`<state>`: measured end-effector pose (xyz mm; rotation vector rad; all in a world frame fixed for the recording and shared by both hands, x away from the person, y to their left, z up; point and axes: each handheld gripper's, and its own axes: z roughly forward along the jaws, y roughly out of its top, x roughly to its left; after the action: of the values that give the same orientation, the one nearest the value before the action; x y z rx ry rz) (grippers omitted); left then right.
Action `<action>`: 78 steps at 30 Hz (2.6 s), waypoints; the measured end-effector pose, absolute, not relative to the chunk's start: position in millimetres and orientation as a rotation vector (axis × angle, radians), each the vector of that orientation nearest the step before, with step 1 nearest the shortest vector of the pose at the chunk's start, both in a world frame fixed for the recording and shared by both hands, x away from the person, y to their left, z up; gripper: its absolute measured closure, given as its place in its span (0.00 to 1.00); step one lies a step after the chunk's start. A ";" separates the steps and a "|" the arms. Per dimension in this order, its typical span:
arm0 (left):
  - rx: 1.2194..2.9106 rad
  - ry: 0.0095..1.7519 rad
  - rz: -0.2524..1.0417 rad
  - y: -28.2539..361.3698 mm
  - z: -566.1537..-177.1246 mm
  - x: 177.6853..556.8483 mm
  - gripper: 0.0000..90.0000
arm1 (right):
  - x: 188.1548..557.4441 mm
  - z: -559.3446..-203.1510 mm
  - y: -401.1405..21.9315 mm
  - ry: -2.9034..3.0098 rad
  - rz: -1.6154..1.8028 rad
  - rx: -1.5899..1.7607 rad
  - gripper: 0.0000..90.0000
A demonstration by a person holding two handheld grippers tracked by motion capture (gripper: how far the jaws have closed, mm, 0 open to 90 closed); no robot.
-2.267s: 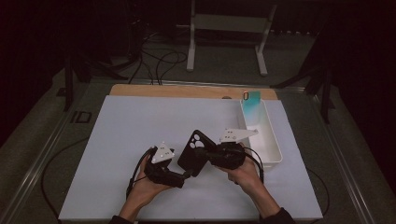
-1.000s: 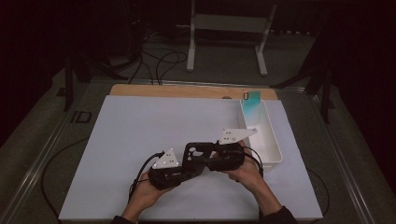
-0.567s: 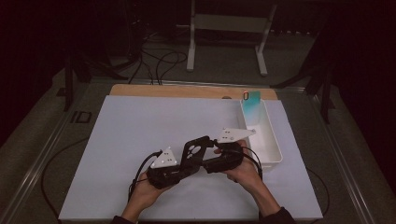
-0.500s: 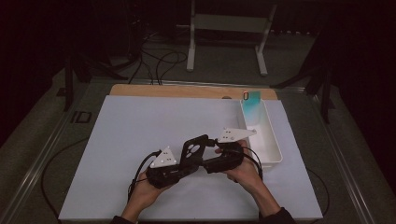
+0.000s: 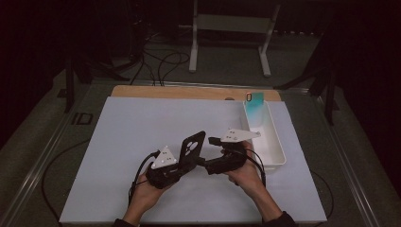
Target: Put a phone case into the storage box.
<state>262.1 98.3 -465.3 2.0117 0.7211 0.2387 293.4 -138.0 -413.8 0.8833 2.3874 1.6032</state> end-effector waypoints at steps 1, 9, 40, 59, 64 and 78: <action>2.013 0.723 0.238 98.3 -465.4 262.3 0.95 | 292.3 -413.2 -136.5 2.384 1.604 0.891 0.10; 2.016 0.740 0.244 97.7 -466.8 262.8 0.95 | 287.5 -404.0 -123.9 2.330 1.644 0.907 0.10; 2.032 0.731 0.269 86.2 -467.2 258.7 0.84 | 290.3 -402.8 -105.0 2.230 1.641 1.039 0.15; 1.938 0.837 0.381 99.1 -457.8 258.2 0.09 | 290.8 -401.9 -109.0 2.212 1.640 1.050 0.16; 1.917 0.854 0.403 104.1 -455.2 257.9 0.06 | 291.1 -401.9 -110.1 2.207 1.642 1.057 0.16; 1.881 0.864 0.475 119.3 -448.5 256.2 0.02 | 291.2 -401.9 -111.7 2.204 1.643 1.056 0.16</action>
<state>256.2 119.3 -448.5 1.8808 0.8637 0.4749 291.2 -111.7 -401.9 1.0562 2.2040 1.6429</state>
